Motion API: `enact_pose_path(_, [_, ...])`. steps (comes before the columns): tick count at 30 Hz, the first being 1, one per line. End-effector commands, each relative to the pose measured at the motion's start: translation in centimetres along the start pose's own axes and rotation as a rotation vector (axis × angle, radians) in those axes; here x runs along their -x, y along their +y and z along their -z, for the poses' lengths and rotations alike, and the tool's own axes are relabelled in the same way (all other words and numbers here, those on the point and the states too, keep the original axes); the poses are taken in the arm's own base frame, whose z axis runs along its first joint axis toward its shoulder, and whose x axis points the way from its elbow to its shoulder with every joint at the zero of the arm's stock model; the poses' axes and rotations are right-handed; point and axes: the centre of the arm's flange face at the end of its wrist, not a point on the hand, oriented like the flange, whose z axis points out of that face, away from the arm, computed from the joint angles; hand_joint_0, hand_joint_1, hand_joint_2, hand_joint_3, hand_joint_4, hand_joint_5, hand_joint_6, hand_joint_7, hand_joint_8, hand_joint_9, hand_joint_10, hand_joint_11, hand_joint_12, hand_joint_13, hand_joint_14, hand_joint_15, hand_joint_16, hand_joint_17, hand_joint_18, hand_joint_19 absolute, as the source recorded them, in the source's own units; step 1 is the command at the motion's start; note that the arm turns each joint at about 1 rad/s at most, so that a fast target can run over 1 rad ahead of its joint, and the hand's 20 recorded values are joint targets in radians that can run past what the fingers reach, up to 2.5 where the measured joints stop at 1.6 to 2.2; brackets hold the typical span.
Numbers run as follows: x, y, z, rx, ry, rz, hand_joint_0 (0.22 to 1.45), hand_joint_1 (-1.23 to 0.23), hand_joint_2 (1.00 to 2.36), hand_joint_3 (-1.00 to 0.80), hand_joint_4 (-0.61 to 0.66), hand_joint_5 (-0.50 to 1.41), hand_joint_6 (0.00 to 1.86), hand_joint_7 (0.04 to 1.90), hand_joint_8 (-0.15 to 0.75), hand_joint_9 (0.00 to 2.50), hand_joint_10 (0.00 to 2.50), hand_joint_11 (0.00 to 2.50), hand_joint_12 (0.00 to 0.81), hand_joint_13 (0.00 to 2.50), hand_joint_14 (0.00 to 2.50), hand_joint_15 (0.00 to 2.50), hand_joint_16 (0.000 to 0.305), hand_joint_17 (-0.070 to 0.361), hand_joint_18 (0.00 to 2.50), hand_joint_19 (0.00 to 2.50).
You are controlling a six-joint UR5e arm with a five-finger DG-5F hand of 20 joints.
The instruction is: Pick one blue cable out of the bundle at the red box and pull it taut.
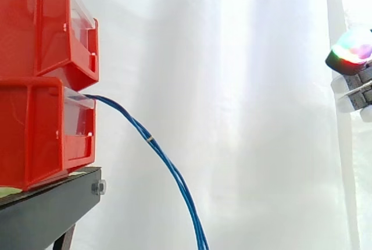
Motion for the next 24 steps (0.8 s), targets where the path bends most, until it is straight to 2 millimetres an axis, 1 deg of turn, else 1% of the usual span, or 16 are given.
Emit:
enact_pose_path(1, [-0.3, 0.2, -0.2, 0.013, 0.002, 0.009, 0.32, -0.81, 1.00, -0.50, 0.21, -0.29, 0.50, 0.63, 0.328, 0.04, 0.00, 0.00, 0.483, 0.01, 0.00, 0.05, 0.090, 0.203, 0.00, 0.00])
enact_pose_path(4, [-0.6, -0.3, -0.5, 0.011, -0.008, 0.031, 0.31, -0.80, 1.00, -0.50, 0.21, -0.29, 0.50, 0.63, 0.333, 0.04, 0.00, 0.00, 0.489, 0.01, 0.00, 0.05, 0.091, 0.205, 0.00, 0.00])
enact_pose_path(5, [-1.0, -1.2, -1.0, -0.003, -0.006, 0.049, 0.31, -0.79, 1.00, -0.50, 0.21, -0.29, 0.50, 0.63, 0.334, 0.04, 0.00, 0.00, 0.491, 0.01, 0.00, 0.05, 0.091, 0.206, 0.00, 0.00])
enact_pose_path(7, [-1.2, -1.6, -1.3, -0.004, -0.004, 0.050, 0.31, -0.78, 1.00, -0.50, 0.21, -0.29, 0.50, 0.63, 0.336, 0.04, 0.00, 0.00, 0.493, 0.01, 0.00, 0.06, 0.092, 0.206, 0.00, 0.00])
enact_pose_path(12, [-2.0, -2.5, -3.0, 0.056, -0.017, 0.038, 0.30, -0.64, 1.00, -0.50, 0.23, -0.28, 0.50, 0.63, 0.347, 0.05, 0.00, 0.00, 0.502, 0.01, 0.00, 0.07, 0.092, 0.207, 0.00, 0.01])
enact_pose_path(16, [-2.6, -3.2, -3.9, 0.084, -0.021, 0.032, 0.30, -0.55, 1.00, -0.50, 0.23, -0.28, 0.50, 0.64, 0.353, 0.05, 0.00, 0.00, 0.501, 0.00, 0.00, 0.07, 0.091, 0.205, 0.00, 0.03])
enact_pose_path(17, [-2.9, -3.6, -4.3, 0.091, -0.022, 0.031, 0.31, -0.51, 1.00, -0.50, 0.23, -0.28, 0.50, 0.64, 0.352, 0.05, 0.00, 0.00, 0.496, 0.00, 0.00, 0.07, 0.090, 0.203, 0.00, 0.03])
enact_pose_path(18, [-3.1, -3.8, -4.5, 0.094, -0.019, 0.031, 0.31, -0.51, 1.00, -0.50, 0.24, -0.28, 0.50, 0.64, 0.352, 0.06, 0.00, 0.00, 0.496, 0.00, 0.00, 0.07, 0.090, 0.203, 0.00, 0.04])
enact_pose_path(19, [-3.6, -4.8, -5.1, 0.100, -0.019, 0.028, 0.31, -0.50, 1.00, -0.50, 0.24, -0.28, 0.50, 0.64, 0.354, 0.07, 0.00, 0.00, 0.495, 0.00, 0.00, 0.08, 0.090, 0.202, 0.00, 0.04])
enact_pose_path(22, [-4.0, -5.2, -5.9, 0.130, -0.028, 0.021, 0.33, -0.46, 1.00, -0.50, 0.24, -0.27, 0.50, 0.64, 0.352, 0.08, 0.00, 0.00, 0.485, 0.00, 0.00, 0.06, 0.088, 0.198, 0.00, 0.06])
enact_pose_path(24, [-4.0, -5.0, -6.0, 0.150, -0.032, 0.016, 0.34, -0.45, 1.00, -0.50, 0.25, -0.27, 0.50, 0.65, 0.348, 0.08, 0.00, 0.00, 0.480, 0.00, 0.00, 0.07, 0.087, 0.195, 0.00, 0.05])
